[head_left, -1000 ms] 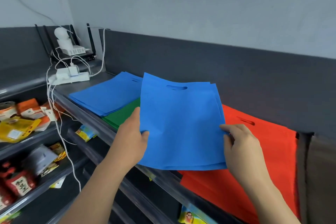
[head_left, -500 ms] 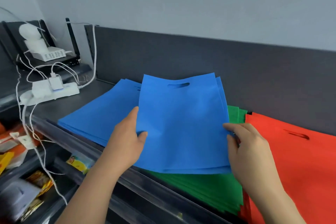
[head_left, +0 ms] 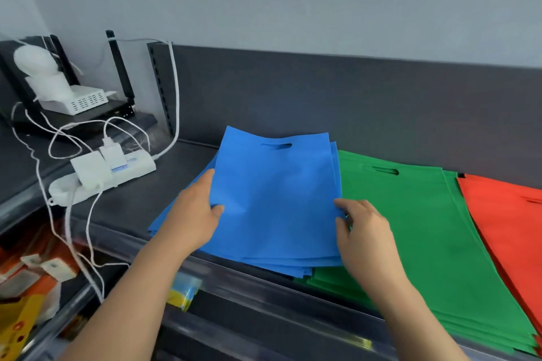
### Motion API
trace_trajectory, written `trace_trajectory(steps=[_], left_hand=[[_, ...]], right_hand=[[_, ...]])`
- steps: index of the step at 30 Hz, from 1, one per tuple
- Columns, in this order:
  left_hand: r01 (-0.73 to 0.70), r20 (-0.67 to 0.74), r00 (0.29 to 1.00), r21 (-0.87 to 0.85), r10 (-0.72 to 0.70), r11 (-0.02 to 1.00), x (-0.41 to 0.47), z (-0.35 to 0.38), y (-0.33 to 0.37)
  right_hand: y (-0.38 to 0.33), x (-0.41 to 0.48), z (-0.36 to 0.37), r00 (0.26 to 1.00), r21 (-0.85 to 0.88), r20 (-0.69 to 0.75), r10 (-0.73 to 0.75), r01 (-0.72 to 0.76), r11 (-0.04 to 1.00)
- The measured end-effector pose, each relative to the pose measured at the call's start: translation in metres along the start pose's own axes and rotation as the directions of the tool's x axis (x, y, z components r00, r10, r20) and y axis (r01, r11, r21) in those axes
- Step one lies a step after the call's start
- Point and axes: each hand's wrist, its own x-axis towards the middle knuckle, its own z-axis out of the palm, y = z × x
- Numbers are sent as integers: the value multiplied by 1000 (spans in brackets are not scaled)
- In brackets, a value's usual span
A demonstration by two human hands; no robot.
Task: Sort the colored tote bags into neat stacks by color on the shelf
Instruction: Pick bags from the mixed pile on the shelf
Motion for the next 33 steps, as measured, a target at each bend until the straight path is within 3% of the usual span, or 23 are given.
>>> trace_trajectory(steps=[3,11,17,23,33], left_hand=[[-57,11,998,23,57,998,11,-10,-14],[-32,66,998,172,21,985,34,-6,-51],[-48,49,998,339,33,940,32,-1,-51],[-249,-66,959,263,275,932,13,3,-11],[-627,-45,767,164,640,762,-34,64,113]], right_hand=[[-14,0,13,999,-74,37,21,-18,997],[-30,-6,33,990,-332,126,57,-12,943],[-31,-6,30,988,-422,145,52,14,907],[-23,-14,-6,1000,-353,4,-7,8,936],[50,-64,-97,973,-423,-221,71,-162,891]])
